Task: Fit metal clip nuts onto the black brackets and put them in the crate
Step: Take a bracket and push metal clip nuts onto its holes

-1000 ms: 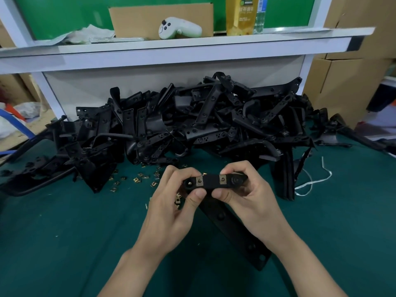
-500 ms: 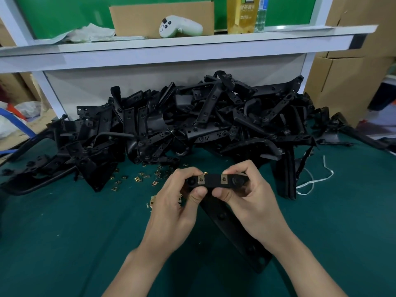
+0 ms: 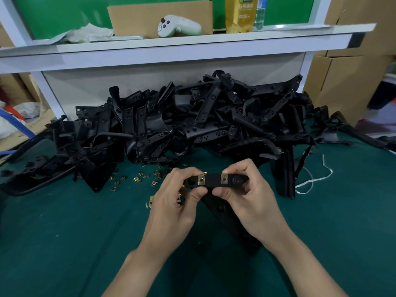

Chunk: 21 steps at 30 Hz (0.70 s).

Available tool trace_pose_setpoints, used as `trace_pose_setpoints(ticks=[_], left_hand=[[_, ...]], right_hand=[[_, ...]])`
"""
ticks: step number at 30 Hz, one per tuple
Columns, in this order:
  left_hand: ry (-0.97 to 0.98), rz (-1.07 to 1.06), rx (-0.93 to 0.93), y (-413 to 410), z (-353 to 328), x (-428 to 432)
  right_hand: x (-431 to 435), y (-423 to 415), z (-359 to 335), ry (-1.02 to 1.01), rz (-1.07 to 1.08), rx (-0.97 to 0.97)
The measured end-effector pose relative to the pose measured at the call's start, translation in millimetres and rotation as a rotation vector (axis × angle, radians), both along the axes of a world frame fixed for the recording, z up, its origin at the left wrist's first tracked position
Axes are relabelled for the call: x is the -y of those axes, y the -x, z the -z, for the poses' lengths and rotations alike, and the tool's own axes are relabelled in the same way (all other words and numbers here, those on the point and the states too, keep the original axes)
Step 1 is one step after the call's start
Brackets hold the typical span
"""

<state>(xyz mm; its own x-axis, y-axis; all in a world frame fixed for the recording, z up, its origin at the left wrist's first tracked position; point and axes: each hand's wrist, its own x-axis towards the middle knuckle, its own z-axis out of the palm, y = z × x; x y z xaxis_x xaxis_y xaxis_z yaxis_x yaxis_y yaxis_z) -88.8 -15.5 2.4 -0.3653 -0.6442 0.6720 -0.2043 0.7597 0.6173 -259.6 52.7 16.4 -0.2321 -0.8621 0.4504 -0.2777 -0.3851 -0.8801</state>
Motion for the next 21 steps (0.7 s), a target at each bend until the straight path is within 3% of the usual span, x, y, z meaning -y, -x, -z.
trace_pose_setpoints(ticks=[5, 13, 21], left_hand=[[-0.032, 0.010, 0.010, 0, -1, -1], [-0.228, 0.065, 0.008, 4, 2, -5], [-0.671, 0.131, -0.092, 11, 5, -6]], right_hand=[[1, 1, 1, -0.018, -0.014, 0.008], [1, 7, 2, -0.214, -0.121, 0.125], [4, -2, 4, -0.363, 0.038, 0.157]])
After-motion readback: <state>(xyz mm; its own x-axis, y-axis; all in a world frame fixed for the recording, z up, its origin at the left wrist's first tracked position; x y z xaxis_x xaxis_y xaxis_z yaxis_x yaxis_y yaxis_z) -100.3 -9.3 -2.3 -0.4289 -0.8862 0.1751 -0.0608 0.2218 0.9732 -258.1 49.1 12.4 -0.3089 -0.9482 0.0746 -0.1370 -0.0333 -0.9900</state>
